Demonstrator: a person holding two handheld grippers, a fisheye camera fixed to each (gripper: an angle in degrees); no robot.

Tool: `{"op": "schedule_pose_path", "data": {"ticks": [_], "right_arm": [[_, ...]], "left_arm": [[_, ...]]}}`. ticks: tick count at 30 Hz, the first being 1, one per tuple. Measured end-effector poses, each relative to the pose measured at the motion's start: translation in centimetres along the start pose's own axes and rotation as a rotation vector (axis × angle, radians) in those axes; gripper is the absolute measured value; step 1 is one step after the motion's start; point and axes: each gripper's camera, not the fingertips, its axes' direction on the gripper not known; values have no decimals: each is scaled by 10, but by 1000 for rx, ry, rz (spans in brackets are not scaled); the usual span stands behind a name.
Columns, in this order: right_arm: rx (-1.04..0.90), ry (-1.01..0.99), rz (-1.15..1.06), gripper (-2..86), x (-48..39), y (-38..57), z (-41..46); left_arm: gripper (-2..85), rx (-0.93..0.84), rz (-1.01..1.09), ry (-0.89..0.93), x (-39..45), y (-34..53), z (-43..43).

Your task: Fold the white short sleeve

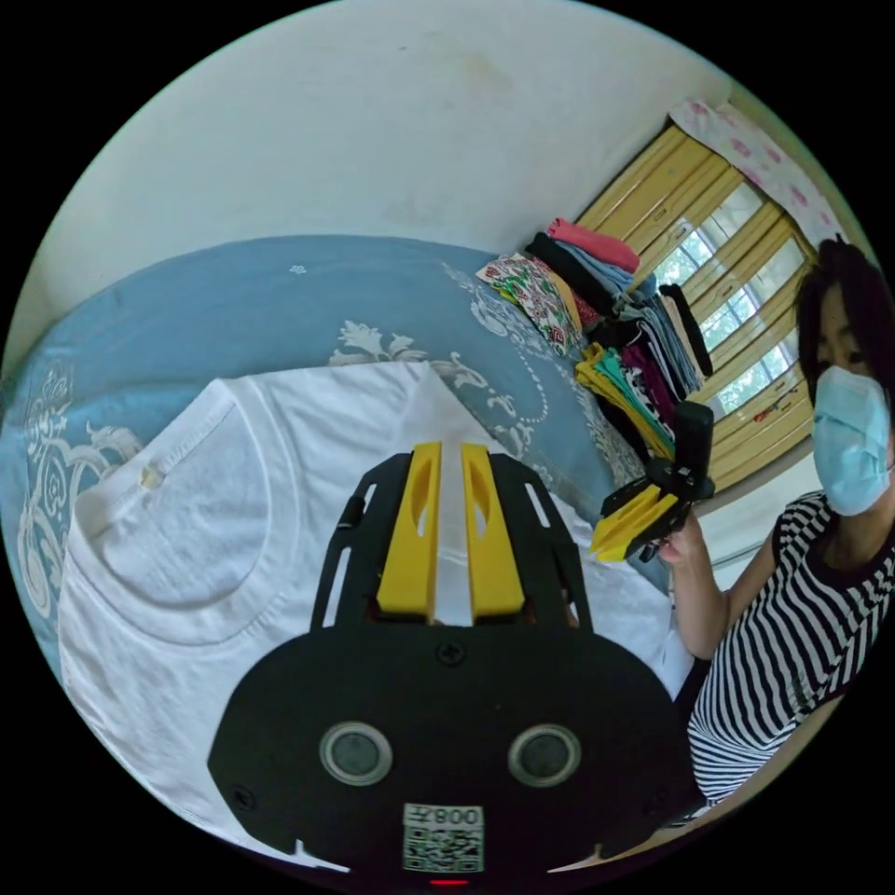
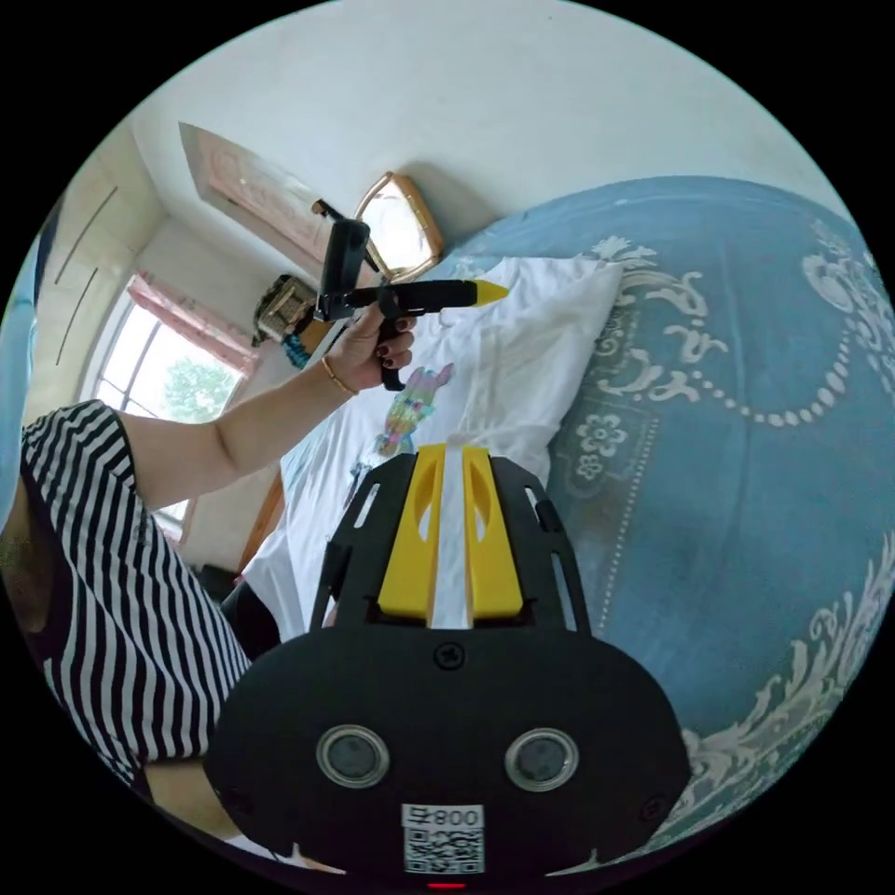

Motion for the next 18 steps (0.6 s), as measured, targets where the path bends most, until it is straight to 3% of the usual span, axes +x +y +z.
{"op": "schedule_pose_path", "data": {"ticks": [5, 11, 18], "right_arm": [[101, 163, 56, 58, -1, 3, -11], [20, 275, 91, 59, -3, -7, 10], [8, 243, 92, 22, -5, -10, 18]], "left_arm": [[60, -15, 13, -7, 2, -33, 13], [47, -158, 54, -85, 15, -66, 40], [9, -103, 92, -91, 51, -65, 3]]}}
